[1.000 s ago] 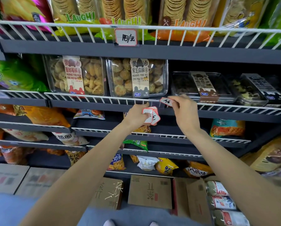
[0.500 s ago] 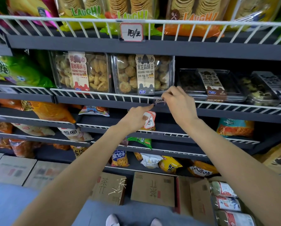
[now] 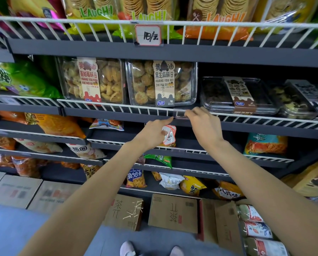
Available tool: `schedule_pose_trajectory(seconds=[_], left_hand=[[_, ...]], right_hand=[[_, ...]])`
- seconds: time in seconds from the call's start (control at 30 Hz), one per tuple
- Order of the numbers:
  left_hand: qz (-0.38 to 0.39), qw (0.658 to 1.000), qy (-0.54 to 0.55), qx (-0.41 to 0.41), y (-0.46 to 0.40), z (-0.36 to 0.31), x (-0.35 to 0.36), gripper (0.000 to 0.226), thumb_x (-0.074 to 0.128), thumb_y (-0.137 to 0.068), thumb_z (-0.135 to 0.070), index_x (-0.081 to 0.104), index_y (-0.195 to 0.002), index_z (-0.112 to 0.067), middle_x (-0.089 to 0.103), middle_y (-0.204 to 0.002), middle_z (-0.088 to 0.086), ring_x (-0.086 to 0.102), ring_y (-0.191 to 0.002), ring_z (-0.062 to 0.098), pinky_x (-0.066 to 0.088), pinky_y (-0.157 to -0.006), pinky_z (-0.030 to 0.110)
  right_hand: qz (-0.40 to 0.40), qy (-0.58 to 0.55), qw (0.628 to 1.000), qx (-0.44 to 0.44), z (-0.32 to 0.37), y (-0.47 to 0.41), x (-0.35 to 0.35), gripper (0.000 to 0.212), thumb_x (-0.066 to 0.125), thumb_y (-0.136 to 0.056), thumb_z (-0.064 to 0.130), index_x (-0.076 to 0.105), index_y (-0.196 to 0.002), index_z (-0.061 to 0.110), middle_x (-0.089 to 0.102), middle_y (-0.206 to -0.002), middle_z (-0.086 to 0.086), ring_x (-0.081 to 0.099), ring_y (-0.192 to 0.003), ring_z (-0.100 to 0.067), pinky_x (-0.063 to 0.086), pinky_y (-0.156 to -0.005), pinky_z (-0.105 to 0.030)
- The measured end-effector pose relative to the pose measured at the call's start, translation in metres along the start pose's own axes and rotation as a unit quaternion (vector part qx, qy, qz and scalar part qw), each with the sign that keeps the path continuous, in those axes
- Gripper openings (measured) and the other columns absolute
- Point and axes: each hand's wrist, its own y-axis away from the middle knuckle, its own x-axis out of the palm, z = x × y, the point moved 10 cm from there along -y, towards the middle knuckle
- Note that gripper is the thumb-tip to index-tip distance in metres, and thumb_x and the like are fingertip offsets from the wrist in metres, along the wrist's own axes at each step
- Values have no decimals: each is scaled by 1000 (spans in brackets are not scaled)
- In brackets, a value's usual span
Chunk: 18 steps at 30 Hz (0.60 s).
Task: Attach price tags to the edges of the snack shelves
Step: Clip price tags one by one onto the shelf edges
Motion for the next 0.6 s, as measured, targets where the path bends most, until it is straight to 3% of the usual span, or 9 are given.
schedule_pose_trajectory(seconds=[0.07,0.17,0.37,0.47,0.6], left_hand=[[0,1000,4,-1,-1,0,1,58,40,-95,-3,27,-146,-25,63,-116,18,51,-63,22,43,-62,24],[-2,1000,5,-3,-1,0,1,58,40,-95,-3,26,-147,-25,62,-118,17,46,-55,17,39,-59,23],[-16,1000,16,-7,-5,2,1,58,41,-95,-4,27,-146,-27,60,-125,16,45,-51,14,42,-56,25],[-26,999,45,-12,-9,2,1,57,42,-94,-6,28,-146,-26,62,-120,15,44,-51,14,37,-47,13],[-44,997,68,-14,-13,-2,-5,54,44,-94,-9,31,-145,-21,55,-131,14,51,-59,10,36,-47,15]], right_hand=[[-1,7,1000,0,1,3,-1,48,80,-38,-16,65,-79,5,63,-77,-9,61,-72,-27,26,-42,-20],[3,2,1000,2,0,9,3,48,83,-43,-10,67,-85,6,60,-89,-8,61,-77,-23,22,-40,-18],[13,-18,1000,4,-1,13,8,50,86,-49,-3,69,-94,9,60,-93,-4,62,-77,-19,33,-36,-19],[4,-3,1000,4,-1,13,6,51,85,-49,-3,66,-94,11,59,-93,-3,61,-75,-19,26,-37,-18],[-6,-4,1000,3,1,11,3,50,84,-52,-2,66,-96,12,58,-93,-5,61,-76,-20,27,-37,-18]])
